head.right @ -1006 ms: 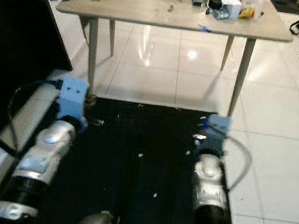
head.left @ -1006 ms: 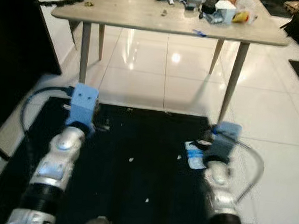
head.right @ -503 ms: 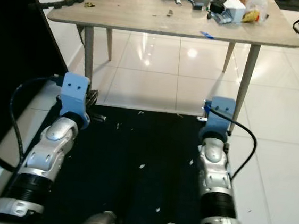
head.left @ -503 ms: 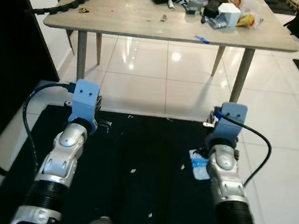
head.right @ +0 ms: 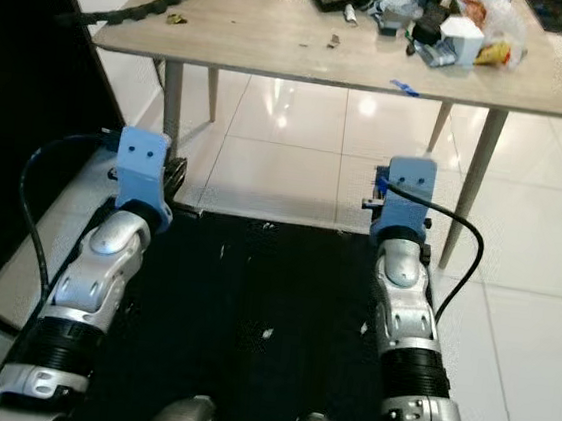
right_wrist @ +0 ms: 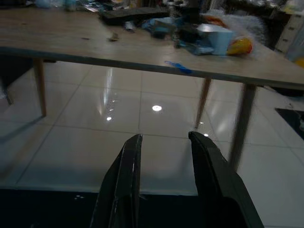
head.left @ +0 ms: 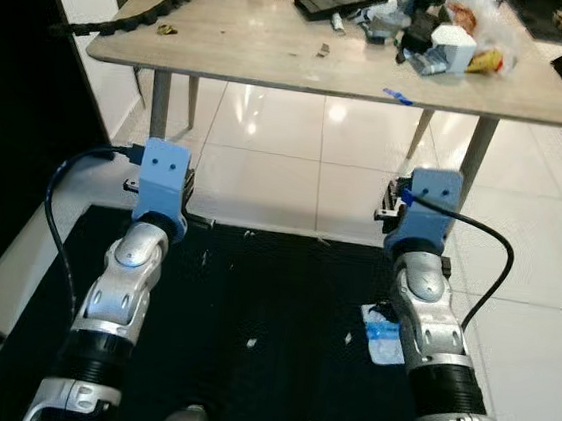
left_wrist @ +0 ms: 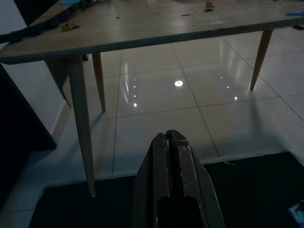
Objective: Picking trash to rubbish bin
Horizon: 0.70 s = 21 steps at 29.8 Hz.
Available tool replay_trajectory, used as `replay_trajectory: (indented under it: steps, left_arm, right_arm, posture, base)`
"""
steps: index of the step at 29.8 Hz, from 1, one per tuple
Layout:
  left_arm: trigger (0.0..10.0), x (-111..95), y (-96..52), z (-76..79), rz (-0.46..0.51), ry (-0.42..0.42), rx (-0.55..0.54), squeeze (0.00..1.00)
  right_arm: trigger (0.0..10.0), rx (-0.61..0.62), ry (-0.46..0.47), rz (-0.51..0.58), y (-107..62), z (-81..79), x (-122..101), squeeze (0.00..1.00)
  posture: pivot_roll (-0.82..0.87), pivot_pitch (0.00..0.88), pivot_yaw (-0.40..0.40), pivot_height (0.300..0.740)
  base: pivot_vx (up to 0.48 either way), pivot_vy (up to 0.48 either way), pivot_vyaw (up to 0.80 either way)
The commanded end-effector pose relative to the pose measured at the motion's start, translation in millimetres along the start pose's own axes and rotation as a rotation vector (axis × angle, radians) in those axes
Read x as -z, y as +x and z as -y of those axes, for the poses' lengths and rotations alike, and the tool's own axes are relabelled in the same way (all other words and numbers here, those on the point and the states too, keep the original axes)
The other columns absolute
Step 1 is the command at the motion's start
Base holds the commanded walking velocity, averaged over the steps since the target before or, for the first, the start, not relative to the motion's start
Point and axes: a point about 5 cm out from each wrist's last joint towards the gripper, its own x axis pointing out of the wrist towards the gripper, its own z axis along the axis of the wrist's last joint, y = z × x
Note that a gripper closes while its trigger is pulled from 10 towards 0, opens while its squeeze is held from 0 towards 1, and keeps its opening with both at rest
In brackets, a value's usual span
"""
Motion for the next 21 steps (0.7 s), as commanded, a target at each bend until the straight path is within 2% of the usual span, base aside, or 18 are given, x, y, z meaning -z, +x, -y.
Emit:
replay_trajectory:
  steps: [1,4,9,15,21]
  left_arm:
    - [10.0,-0.2,2.6,2.3,0.001,-0.002,0.004,0.0]
    - [10.0,-1.7,3.3,3.0,0.008,-0.008,0.0,0.0]
    - [10.0,-1.6,4.2,0.5,0.011,-0.007,-0.026,0.0]
    - [10.0,-1.2,3.1,1.2,0.009,-0.003,-0.021,0.0]
    - [10.0,-0.5,0.9,5.0,0.01,0.01,-0.002,0.0]
  right_arm:
    - [10.0,-0.006,-0.017,0.004,3.5,4.0,-2.1,0.0]
    - [10.0,-0.017,-0.024,0.011,4.8,3.4,-3.8,0.0]
    - [10.0,0.015,-0.006,0.004,5.4,3.7,-4.7,0.0]
    - [10.0,-0.016,0.001,-0.006,3.2,-2.9,-1.7,0.0]
    - [10.0,-0.02,0.009,-0.021,1.7,-2.7,1.5,0.0]
  posture:
    - [0.0,0.038,-0.025,0.74]
    - [0.0,0.016,-0.02,0.74]
    - [-0.01,0.029,-0.022,0.74]
    - [-0.01,0.032,-0.024,0.74]
    - [-0.01,0.04,-0.02,0.74]
  base:
    - [0.341,0.0,0.0]
    - [0.341,0.0,0.0]
    - [0.341,0.0,0.0]
    - [0.339,0.0,0.0]
    - [0.33,0.0,0.0]
